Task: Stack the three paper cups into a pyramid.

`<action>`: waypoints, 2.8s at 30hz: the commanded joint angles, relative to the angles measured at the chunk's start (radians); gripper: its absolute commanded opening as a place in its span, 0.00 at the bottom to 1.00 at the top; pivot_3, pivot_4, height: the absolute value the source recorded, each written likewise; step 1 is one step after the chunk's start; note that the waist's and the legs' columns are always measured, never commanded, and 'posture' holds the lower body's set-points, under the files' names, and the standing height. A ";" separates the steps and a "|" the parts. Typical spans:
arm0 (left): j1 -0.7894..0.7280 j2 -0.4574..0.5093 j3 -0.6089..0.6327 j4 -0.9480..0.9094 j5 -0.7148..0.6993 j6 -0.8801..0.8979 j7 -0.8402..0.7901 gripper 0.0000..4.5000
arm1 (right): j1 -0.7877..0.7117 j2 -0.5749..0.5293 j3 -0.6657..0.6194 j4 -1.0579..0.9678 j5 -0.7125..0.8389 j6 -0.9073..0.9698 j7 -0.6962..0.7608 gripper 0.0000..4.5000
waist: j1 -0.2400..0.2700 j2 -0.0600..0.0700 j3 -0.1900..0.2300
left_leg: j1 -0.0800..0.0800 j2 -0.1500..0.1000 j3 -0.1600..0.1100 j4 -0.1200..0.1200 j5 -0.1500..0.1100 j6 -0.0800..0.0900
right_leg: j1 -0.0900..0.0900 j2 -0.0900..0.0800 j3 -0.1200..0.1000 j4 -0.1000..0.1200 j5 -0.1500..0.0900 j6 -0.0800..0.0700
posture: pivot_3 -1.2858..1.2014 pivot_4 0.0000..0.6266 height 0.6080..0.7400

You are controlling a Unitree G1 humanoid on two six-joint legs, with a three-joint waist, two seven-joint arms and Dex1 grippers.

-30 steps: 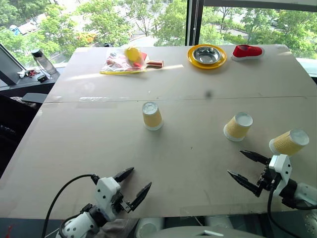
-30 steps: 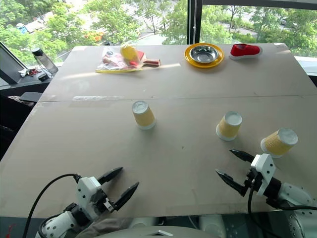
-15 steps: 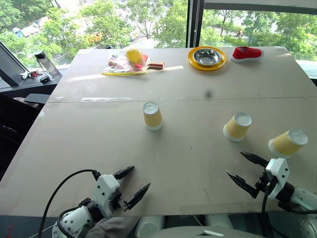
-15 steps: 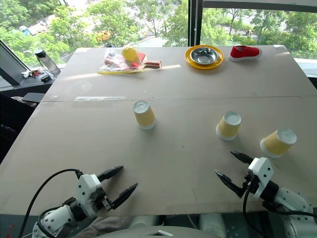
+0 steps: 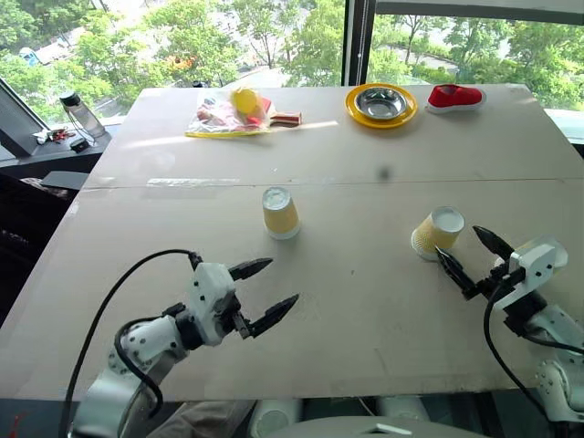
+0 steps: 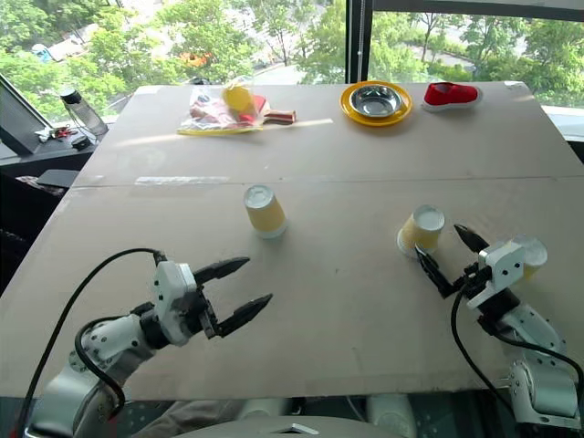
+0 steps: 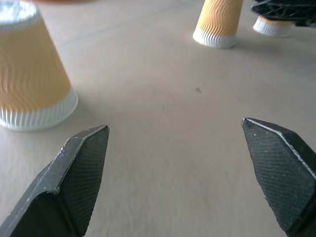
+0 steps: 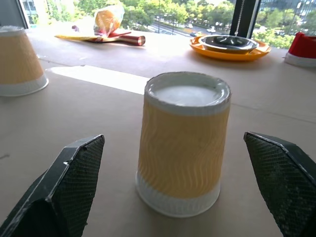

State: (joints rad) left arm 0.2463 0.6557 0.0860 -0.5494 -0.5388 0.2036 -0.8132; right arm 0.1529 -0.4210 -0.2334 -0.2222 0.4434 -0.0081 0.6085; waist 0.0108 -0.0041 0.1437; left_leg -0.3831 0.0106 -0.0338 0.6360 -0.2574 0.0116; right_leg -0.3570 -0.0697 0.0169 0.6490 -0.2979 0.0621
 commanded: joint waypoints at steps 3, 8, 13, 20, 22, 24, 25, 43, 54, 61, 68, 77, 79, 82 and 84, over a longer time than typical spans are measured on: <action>-0.123 0.070 0.044 -0.104 -0.150 0.139 -0.016 0.98 | -0.070 0.015 -0.006 -0.020 0.010 0.041 -0.050 1.00 | -0.006 0.000 0.000 | 0.000 0.000 0.001 0.000 0.000 0.000 | 0.000 0.000 0.001 0.000 0.000 0.000 | 0.52 0.24 1.00; -0.207 0.107 0.046 -0.157 -0.234 0.227 -0.014 0.98 | -0.107 0.026 0.011 -0.025 0.031 0.087 -0.046 1.00 | -0.018 0.000 0.001 | -0.001 -0.001 0.001 0.000 0.000 0.000 | -0.003 0.000 0.001 0.004 -0.001 0.001 | 0.52 0.24 1.00; -0.192 0.112 0.045 -0.188 -0.233 0.242 -0.017 0.98 | -0.102 0.027 0.017 -0.018 0.040 0.109 -0.029 1.00 | -0.025 0.000 0.001 | 0.000 -0.001 0.001 0.000 0.000 0.000 | -0.003 0.000 0.002 0.005 -0.001 0.002 | 0.52 0.24 1.00; -0.175 0.103 0.053 -0.192 -0.219 0.230 -0.017 1.00 | -0.102 0.025 0.024 -0.007 0.049 0.120 0.008 0.88 | -0.024 0.000 0.001 | 0.001 -0.002 0.001 0.000 0.000 0.000 | -0.004 0.001 0.002 0.008 -0.001 0.002 | 0.52 0.24 1.00; -0.173 0.101 0.055 -0.190 -0.218 0.227 -0.017 1.00 | -0.110 0.028 0.029 -0.009 0.048 0.126 0.011 0.72 | -0.024 0.000 0.001 | 0.001 -0.001 0.001 0.000 0.000 0.000 | -0.004 0.001 0.002 0.008 -0.001 0.002 | 0.52 0.24 1.00; -0.174 0.101 0.055 -0.188 -0.218 0.227 -0.016 1.00 | -0.122 0.028 0.037 -0.004 0.043 0.130 0.014 0.63 | -0.024 0.000 0.001 | 0.001 -0.001 0.001 0.000 0.000 0.000 | -0.004 0.001 0.002 0.008 -0.001 0.002 | 0.52 0.24 1.00; -0.174 0.100 0.056 -0.188 -0.219 0.227 -0.015 1.00 | -0.127 0.028 0.040 -0.002 0.040 0.131 0.016 0.63 | -0.024 0.000 0.001 | 0.001 -0.001 0.001 0.000 0.000 0.000 | -0.004 0.001 0.002 0.008 -0.001 0.002 | 0.52 0.24 1.00; -0.180 0.097 0.052 -0.199 -0.215 0.234 0.011 1.00 | -0.192 0.027 0.071 0.031 -0.024 0.129 0.006 0.99 | -0.024 0.000 0.001 | 0.000 -0.002 0.001 0.000 0.000 0.000 | -0.005 0.001 0.003 0.008 -0.001 0.002 | 0.52 0.24 1.00; -0.170 0.094 0.052 -0.219 -0.215 0.239 0.033 1.00 | -0.287 0.046 0.099 0.102 -0.049 0.142 -0.004 0.99 | -0.023 -0.001 0.002 | 0.000 -0.002 0.001 0.000 0.000 0.000 | -0.005 0.001 0.002 0.008 -0.001 0.002 | 0.52 0.24 1.00; -0.171 0.096 0.059 -0.224 -0.223 0.243 0.044 1.00 | -0.251 0.048 0.086 0.165 -0.045 0.062 0.047 0.57 | -0.024 -0.001 0.002 | 0.000 -0.002 0.001 0.000 0.000 0.000 | -0.005 0.001 0.002 0.008 -0.001 0.002 | 0.52 0.24 1.00; -0.131 0.043 0.091 -0.211 -0.220 0.248 0.137 1.00 | -0.351 0.071 0.171 0.133 -0.062 0.099 0.045 0.57 | -0.031 -0.001 0.002 | 0.001 -0.001 0.002 0.000 0.000 0.000 | -0.005 0.001 0.003 0.009 -0.001 0.002 | 0.52 0.24 1.00; -0.034 -0.027 0.126 -0.221 -0.108 0.271 0.314 1.00 | -0.644 0.247 0.347 0.305 -0.152 0.158 0.008 0.57 | -0.045 -0.003 0.004 | 0.000 0.000 0.002 0.000 0.000 0.000 | -0.008 0.004 0.005 0.011 -0.001 0.002 | 0.52 0.24 1.00; -0.026 -0.039 0.129 -0.229 -0.099 0.274 0.339 1.00 | -0.689 0.279 0.369 0.346 -0.167 0.169 0.005 0.57 | -0.045 -0.004 0.004 | 0.000 0.000 0.002 0.000 0.000 0.000 | -0.008 0.004 0.005 0.011 -0.001 0.002 | 0.52 0.24 1.00; -0.004 -0.044 0.129 -0.236 -0.083 0.265 0.343 1.00 | -0.731 0.305 0.388 0.389 -0.173 0.198 0.015 0.57 | -0.043 -0.004 0.004 | 0.000 0.000 0.002 0.000 0.000 -0.001 | -0.008 0.003 0.004 0.011 -0.001 0.002 | 0.52 0.24 1.00; -0.001 -0.046 0.127 -0.238 -0.080 0.262 0.343 1.00 | -0.741 0.304 0.396 0.404 -0.180 0.211 0.025 0.57 | -0.041 -0.004 0.004 | -0.001 0.000 0.001 0.000 0.001 -0.001 | -0.009 0.003 0.004 0.011 -0.001 0.002 | 0.52 0.24 1.00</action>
State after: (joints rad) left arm 0.2472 0.6149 0.1944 -0.7377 -0.6240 0.4794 -0.4747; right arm -0.5704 -0.1138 0.1623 0.1887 0.2700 0.1964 0.6247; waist -0.0300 -0.0082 0.1481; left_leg -0.3842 0.0103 -0.0327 0.6363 -0.2569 0.0107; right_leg -0.3656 -0.0674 0.0211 0.6595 -0.2990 0.0638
